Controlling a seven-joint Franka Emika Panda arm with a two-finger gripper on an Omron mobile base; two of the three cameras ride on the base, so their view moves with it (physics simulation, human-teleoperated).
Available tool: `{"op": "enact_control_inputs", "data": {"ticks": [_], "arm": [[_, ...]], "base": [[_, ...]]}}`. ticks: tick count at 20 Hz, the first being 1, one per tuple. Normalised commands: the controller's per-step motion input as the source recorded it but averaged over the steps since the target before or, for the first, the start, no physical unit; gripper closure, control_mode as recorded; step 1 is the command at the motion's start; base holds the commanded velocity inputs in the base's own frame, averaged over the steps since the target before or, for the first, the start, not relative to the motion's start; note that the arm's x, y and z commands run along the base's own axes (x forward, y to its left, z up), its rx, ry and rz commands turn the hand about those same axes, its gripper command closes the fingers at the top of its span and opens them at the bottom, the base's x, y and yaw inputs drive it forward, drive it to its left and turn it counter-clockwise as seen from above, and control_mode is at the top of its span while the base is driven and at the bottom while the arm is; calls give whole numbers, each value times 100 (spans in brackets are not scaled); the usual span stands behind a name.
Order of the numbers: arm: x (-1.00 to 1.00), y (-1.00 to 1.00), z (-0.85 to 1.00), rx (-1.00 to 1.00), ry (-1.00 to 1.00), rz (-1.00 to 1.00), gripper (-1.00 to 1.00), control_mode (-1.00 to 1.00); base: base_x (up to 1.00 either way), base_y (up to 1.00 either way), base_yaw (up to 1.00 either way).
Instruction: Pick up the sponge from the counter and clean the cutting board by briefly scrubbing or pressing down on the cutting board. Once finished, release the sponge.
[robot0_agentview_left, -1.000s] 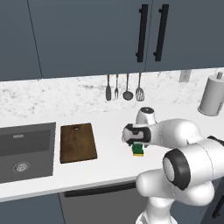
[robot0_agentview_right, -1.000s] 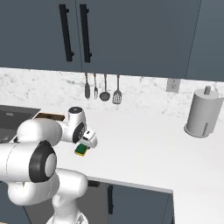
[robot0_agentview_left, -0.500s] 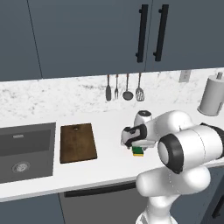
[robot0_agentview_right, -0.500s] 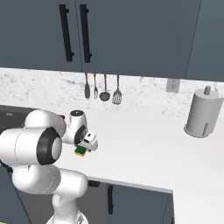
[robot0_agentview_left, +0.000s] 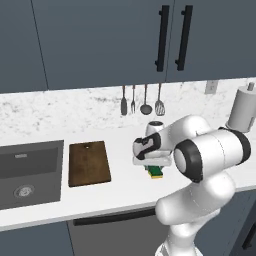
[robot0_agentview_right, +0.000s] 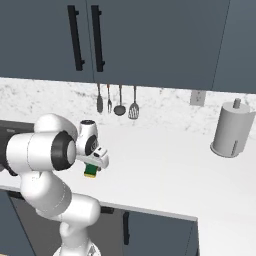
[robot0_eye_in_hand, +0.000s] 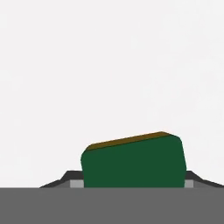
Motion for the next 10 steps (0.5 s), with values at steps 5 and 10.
{"op": "enact_control_inputs", "data": {"ticks": [5,10], "arm": [[0,13,40,25,-1,2,100,-100],[5,50,81,36,5,26,100,-100]], "base": [[0,0,0],[0,0,0]]}}
